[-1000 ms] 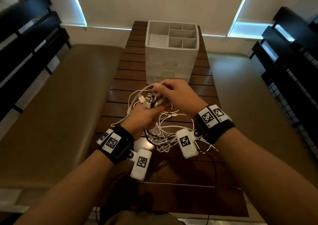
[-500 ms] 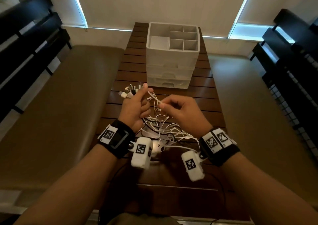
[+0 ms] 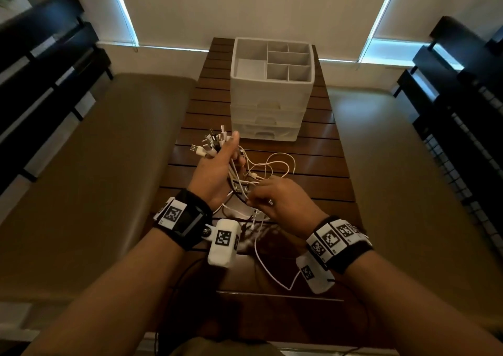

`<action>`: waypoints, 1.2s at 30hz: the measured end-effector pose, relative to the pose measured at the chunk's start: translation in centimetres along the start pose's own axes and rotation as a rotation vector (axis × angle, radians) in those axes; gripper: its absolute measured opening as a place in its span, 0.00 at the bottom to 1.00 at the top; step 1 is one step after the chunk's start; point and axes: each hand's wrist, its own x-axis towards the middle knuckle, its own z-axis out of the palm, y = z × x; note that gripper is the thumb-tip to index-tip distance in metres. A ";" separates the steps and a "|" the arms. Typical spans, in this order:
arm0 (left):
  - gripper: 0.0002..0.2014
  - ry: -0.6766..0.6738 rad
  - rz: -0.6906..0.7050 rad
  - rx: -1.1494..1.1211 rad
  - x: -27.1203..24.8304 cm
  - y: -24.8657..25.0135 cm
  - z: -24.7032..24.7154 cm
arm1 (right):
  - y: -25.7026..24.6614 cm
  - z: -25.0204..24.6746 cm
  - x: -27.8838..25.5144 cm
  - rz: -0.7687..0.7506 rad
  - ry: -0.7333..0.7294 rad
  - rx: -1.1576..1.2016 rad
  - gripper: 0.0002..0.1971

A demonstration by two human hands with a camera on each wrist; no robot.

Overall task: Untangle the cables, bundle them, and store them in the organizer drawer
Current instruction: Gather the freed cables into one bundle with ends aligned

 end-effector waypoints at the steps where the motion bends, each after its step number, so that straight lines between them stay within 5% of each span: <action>1: 0.20 -0.034 0.000 -0.007 -0.1 0.0 0.0 | 0.0 0.1 0.1 -0.004 -0.003 -0.015 0.07; 9: 0.18 0.025 0.032 -0.080 0.1 0.9 -0.9 | 0.4 0.6 -0.3 0.154 -0.041 0.033 0.05; 14: 0.22 0.129 0.019 0.051 0.4 1.2 -2.5 | 3.0 -1.8 -0.8 0.477 0.175 0.298 0.09; 20: 0.22 0.205 0.016 0.150 0.4 0.7 -4.4 | 4.6 -6.5 0.0 0.476 0.261 0.356 0.07; 23: 0.21 0.282 0.052 0.238 0.5 0.7 -4.8 | 5.3 -6.9 0.1 0.450 0.217 0.175 0.09; 27: 0.06 0.109 0.178 0.547 0.0 0.0 -2.1 | 3.0 -4.7 1.1 0.332 0.081 0.046 0.09; 30: 0.09 -0.097 0.232 0.766 -0.4 -0.9 0.1 | 0.8 -4.6 2.5 0.231 0.068 -0.070 0.09; 34: 0.16 -0.149 0.160 0.841 -0.4 -0.9 0.2 | 0.2 -5.5 2.7 0.259 0.094 -0.276 0.13; 36: 0.11 -0.126 0.184 0.825 -0.5 -0.4 0.1 | 1.3 -6.3 1.8 0.298 0.063 -0.269 0.19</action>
